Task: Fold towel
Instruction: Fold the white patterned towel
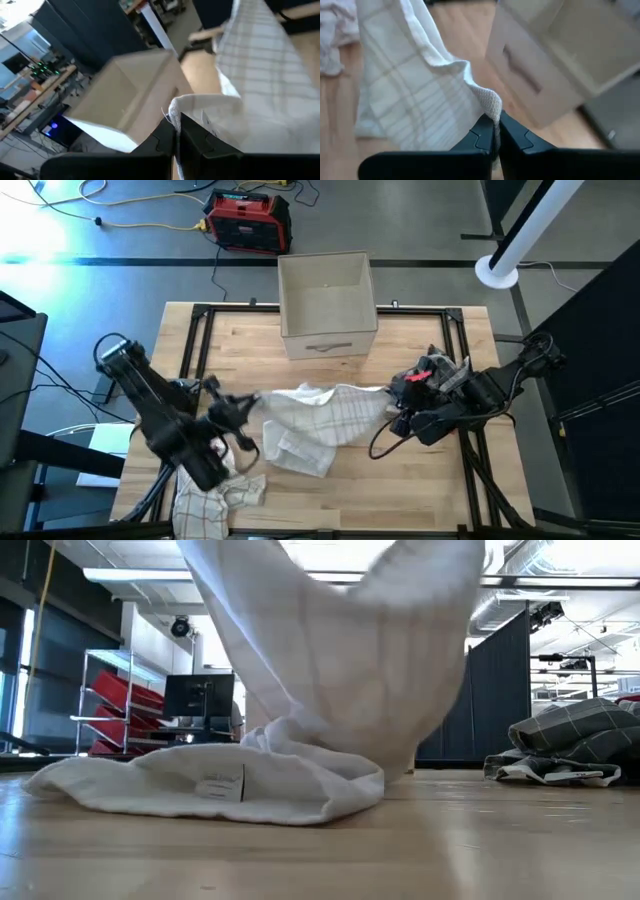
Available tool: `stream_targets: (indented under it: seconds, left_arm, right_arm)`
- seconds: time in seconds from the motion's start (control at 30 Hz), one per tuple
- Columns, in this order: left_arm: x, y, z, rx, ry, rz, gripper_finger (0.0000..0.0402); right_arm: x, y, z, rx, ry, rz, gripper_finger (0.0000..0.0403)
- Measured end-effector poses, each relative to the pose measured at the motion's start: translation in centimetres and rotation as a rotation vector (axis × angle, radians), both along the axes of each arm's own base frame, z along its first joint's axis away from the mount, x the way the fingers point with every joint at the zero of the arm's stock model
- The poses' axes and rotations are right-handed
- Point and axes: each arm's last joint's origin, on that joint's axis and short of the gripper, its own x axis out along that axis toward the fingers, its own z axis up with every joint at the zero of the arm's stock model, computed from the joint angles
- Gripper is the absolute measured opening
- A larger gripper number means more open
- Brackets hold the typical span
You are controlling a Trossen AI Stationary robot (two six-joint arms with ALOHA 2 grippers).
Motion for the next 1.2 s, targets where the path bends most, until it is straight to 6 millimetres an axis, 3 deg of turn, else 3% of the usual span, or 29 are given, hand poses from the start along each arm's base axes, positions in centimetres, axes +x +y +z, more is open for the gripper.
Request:
stream_targets:
  seconds: [0.33,0.53,0.7,0.9,1.03,1.2]
  left_arm:
    - [-4.7,8.9,7.1,0.049,-0.076,0.130,0.0000]
    - [-6.7,10.4,9.5,-0.092,-0.170,0.057,0.0000]
    - [-6.0,8.5,9.9,-0.165,-0.159,-0.116,0.0000]
    - [-4.1,2.9,11.0,-0.092,-0.195,-0.353,0.0000]
    - [-4.2,-0.6,12.5,-0.043,-0.273,-0.492,0.0000]
    - [-5.6,-3.0,14.6,-0.043,-0.396,-0.592,0.0000]
  right_arm:
    - [-1.8,-1.9,8.7,-0.432,-0.203,-0.128,0.0000]
    - [-3.1,-2.6,11.9,-0.363,-0.268,-0.075,0.0000]
    - [-2.8,-1.9,12.0,-0.203,-0.272,0.122,0.0000]
    - [-2.0,0.4,12.7,0.038,-0.371,0.425,0.0000]
    - [-2.4,2.8,13.8,0.086,-0.488,0.551,0.0000]
    - [-4.3,5.5,15.3,0.087,-0.626,0.689,0.0000]
